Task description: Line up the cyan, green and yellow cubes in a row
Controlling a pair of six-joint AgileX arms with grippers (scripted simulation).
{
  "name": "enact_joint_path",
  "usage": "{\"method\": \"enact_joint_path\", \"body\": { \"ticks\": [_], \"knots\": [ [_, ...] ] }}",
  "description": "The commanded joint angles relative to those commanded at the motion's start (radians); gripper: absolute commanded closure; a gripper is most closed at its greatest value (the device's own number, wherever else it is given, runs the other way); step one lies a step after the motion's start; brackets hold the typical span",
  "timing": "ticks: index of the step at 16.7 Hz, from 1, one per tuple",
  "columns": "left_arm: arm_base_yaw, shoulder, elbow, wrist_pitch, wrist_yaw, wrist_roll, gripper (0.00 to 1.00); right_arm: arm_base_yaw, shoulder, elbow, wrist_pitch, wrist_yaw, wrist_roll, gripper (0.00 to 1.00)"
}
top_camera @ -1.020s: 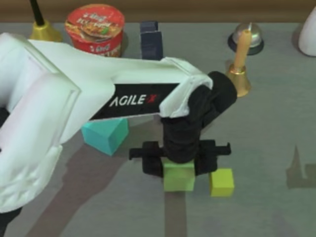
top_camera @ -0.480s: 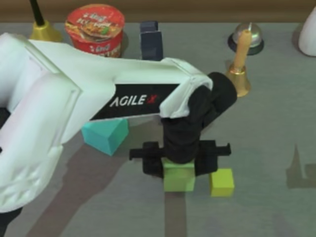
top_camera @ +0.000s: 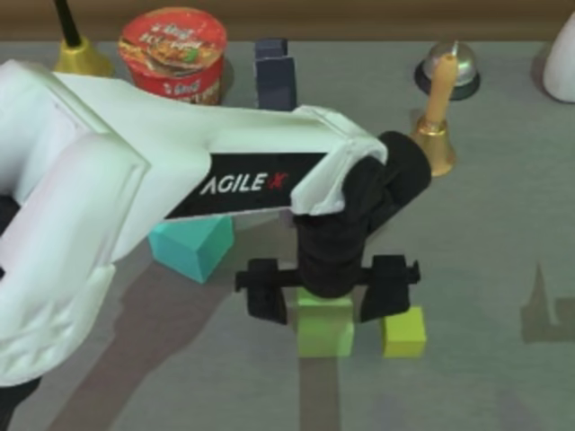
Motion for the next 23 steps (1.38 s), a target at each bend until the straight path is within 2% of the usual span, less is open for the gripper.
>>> {"method": "enact_joint_path", "body": {
  "ticks": [8, 16, 23],
  "knots": [
    [0.000, -0.001, 0.003, -0.004, 0.000, 0.000, 0.00, 0.000, 0.000, 0.000, 0.000, 0.000, 0.000, 0.00],
    [0.016, -0.076, 0.157, -0.235, -0.001, -0.005, 0.00, 0.000, 0.000, 0.000, 0.000, 0.000, 0.000, 0.00],
    [0.027, -0.074, 0.163, -0.239, 0.000, 0.031, 0.00, 0.000, 0.000, 0.000, 0.000, 0.000, 0.000, 0.00]
  ]
}}
